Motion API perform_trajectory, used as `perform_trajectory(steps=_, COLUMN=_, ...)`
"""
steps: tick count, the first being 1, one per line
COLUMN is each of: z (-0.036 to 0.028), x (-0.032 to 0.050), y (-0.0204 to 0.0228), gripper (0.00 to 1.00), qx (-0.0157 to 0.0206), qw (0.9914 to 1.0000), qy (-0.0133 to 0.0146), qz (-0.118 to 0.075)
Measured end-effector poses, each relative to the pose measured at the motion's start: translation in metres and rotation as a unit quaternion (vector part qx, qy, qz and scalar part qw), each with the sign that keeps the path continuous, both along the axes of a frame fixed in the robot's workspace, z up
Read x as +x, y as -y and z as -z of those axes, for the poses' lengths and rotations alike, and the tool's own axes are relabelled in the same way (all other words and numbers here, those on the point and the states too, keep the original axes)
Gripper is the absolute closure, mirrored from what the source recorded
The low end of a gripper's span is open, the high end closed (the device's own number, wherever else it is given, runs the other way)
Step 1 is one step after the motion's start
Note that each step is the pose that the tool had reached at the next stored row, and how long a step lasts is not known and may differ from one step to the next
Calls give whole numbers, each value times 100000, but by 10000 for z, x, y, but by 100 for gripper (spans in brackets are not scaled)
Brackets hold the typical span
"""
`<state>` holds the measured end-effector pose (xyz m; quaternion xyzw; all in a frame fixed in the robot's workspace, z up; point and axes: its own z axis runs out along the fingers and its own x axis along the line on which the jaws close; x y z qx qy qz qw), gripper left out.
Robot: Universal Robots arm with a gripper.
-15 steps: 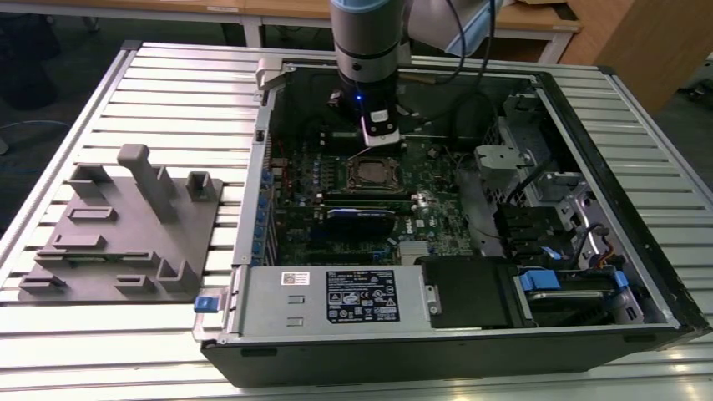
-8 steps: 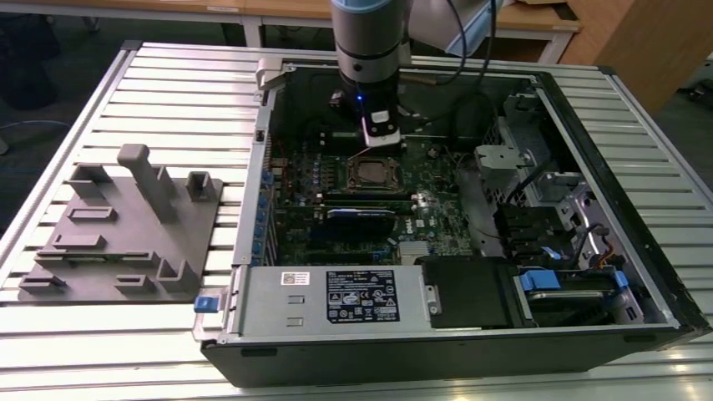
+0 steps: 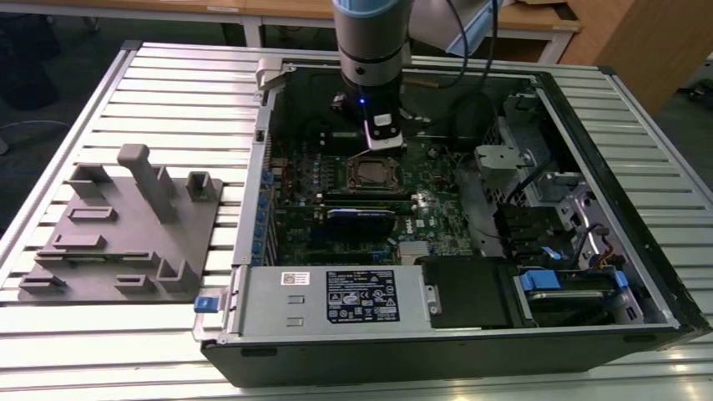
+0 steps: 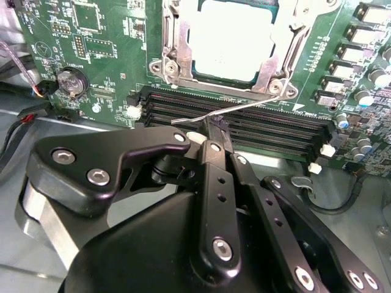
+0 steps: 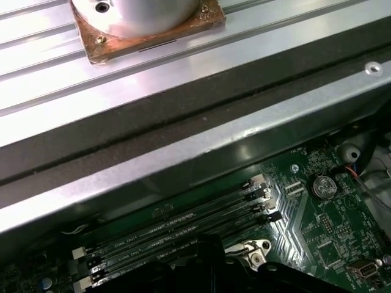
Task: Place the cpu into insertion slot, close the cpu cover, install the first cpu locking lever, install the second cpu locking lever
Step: 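Install the first cpu locking lever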
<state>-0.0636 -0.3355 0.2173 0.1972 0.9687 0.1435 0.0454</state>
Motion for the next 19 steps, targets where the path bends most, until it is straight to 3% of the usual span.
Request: perform_trajectory(steps=19, z=70, x=45, y=16, gripper=89, qx=18, qw=100000, qy=12, qz=0)
